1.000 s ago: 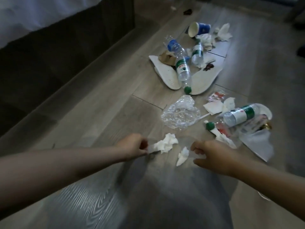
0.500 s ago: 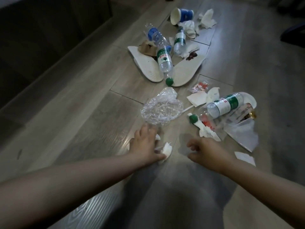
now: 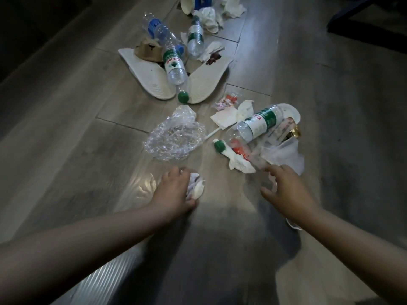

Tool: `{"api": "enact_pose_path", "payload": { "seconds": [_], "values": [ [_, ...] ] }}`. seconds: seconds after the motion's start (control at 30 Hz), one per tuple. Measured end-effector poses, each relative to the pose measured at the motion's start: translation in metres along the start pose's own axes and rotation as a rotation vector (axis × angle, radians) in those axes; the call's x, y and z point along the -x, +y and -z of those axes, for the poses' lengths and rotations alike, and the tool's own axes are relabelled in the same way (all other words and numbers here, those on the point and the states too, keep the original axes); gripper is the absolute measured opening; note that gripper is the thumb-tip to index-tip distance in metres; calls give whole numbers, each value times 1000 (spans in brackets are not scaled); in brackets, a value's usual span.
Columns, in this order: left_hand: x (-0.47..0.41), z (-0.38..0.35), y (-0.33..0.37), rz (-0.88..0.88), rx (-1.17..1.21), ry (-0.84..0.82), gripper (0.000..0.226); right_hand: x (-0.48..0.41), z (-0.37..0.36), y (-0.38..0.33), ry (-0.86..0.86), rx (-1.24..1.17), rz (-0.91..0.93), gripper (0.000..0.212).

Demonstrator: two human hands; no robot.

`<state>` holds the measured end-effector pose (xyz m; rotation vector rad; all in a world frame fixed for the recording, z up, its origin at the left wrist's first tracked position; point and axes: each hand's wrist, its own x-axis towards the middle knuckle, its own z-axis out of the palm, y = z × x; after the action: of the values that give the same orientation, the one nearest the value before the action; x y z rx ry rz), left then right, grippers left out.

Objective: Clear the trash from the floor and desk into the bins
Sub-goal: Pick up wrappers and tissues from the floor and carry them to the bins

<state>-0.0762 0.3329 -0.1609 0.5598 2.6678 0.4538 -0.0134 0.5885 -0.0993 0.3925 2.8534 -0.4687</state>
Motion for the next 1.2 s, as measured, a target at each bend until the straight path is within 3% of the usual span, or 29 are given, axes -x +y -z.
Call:
{"api": "enact_pose_path", "payload": {
  "seconds": [0.1,0.23,0.4,0.63,0.7,0.8,0.97,1.1,1.2],
  "values": [
    [-4,0,8,13,-23,-17,71,2,4,27,-37,27,-204,57],
    [-7,-4,20,2,-105,-37,79,1,5,54,-69,-141,-467,55],
    [-10,-5,20,10,-38,-24,69,10,-24,59,-230,-279,-653,84],
    [-12,4,7,5,51,8,53,4,-38,47,-31,-311,-324,94],
    [-13,9,7,5,78,20,51,-1,-31,51,-9,-208,-284,101],
    [-18,18,8,-9,98,73,50,-9,-26,65,-70,-35,-235,119],
    [-36,38,5,9,37,205,40,-36,-26,83,-190,32,-195,142],
    [-53,49,-5,27,-17,259,49,-58,-26,87,-205,30,-175,146],
    [-64,51,-10,47,-72,231,53,-69,-26,84,-240,85,-128,136]
  ]
}}
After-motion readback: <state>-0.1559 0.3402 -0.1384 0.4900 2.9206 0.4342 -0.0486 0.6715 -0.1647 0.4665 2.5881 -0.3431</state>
